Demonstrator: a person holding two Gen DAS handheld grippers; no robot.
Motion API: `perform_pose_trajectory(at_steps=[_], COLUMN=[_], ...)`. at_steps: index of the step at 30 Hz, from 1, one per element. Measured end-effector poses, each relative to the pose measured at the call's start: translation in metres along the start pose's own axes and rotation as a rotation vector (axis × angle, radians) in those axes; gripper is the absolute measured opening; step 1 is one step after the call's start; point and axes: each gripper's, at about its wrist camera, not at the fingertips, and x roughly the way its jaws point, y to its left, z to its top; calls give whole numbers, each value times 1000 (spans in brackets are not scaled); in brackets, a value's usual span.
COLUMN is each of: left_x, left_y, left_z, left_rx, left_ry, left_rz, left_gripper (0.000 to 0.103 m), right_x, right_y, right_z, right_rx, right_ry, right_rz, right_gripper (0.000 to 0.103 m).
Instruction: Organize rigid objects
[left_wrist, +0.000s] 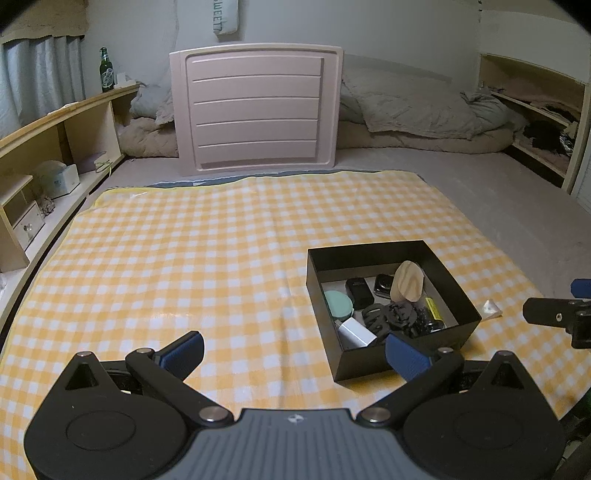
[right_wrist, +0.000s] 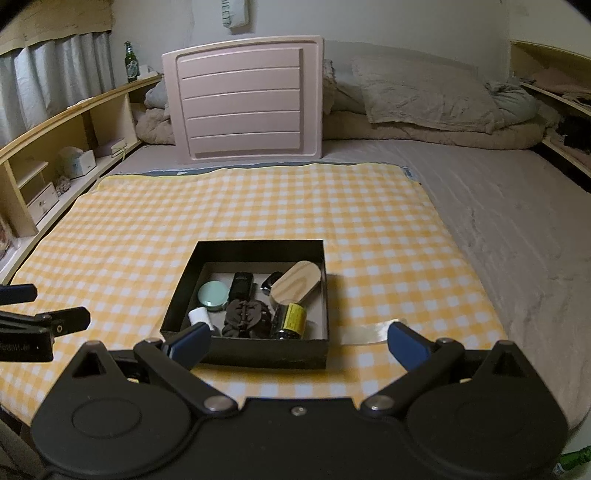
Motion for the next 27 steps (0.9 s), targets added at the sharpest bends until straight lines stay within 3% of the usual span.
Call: perform_pose_trajectory(at_steps=[27], left_x=[-5], left_y=[-2], left_z=[1], left_rx=[1], left_ry=[-14], left_rz=[-6], left_gripper=[103], right_x=[0], right_y=[2], right_z=[-3], right_rx=[-20], right_ry=[-1], right_rz=[-18], right_gripper=[103])
